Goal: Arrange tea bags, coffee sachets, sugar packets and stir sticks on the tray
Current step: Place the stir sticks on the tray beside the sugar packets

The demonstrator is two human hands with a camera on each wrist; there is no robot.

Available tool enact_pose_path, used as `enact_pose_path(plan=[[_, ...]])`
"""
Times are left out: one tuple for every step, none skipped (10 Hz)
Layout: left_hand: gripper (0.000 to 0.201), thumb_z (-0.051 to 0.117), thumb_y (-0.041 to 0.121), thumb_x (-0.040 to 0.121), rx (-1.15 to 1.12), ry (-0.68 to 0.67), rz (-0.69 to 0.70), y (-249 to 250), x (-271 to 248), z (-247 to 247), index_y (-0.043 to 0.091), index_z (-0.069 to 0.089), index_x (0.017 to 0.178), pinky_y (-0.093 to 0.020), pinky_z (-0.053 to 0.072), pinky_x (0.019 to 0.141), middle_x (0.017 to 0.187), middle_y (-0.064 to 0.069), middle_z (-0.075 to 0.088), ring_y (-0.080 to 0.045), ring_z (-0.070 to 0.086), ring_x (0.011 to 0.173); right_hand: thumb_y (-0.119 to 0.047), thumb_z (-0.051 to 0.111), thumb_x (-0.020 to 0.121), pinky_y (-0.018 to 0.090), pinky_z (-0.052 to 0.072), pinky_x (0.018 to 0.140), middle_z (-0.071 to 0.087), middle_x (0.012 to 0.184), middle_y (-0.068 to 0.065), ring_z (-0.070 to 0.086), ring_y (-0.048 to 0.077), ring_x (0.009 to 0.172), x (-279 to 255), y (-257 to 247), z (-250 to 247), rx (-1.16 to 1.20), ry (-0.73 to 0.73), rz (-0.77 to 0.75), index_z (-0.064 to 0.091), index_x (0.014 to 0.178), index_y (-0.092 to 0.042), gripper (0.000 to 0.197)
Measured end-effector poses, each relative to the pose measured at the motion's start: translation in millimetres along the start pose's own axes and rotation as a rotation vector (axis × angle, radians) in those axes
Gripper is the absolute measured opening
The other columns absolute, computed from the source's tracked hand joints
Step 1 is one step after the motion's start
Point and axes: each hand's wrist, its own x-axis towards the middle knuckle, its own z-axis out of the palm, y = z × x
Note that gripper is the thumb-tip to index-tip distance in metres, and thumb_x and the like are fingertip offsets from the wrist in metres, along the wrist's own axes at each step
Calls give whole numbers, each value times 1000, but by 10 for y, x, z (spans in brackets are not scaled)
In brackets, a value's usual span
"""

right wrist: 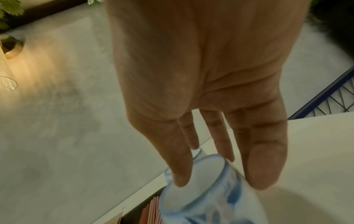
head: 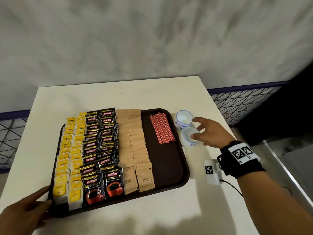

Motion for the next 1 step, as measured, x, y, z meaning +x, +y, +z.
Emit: enact_pose_path(plan=[[54, 68, 11, 94, 51, 51, 24, -82, 123, 21, 65, 66, 103, -53, 58, 75, 90, -10, 78, -38, 75, 81, -21, 73, 85, 37, 59, 71, 66, 101, 6, 69, 30, 80, -47, -30, 6, 20, 21, -9, 49, 141, -27, 62]])
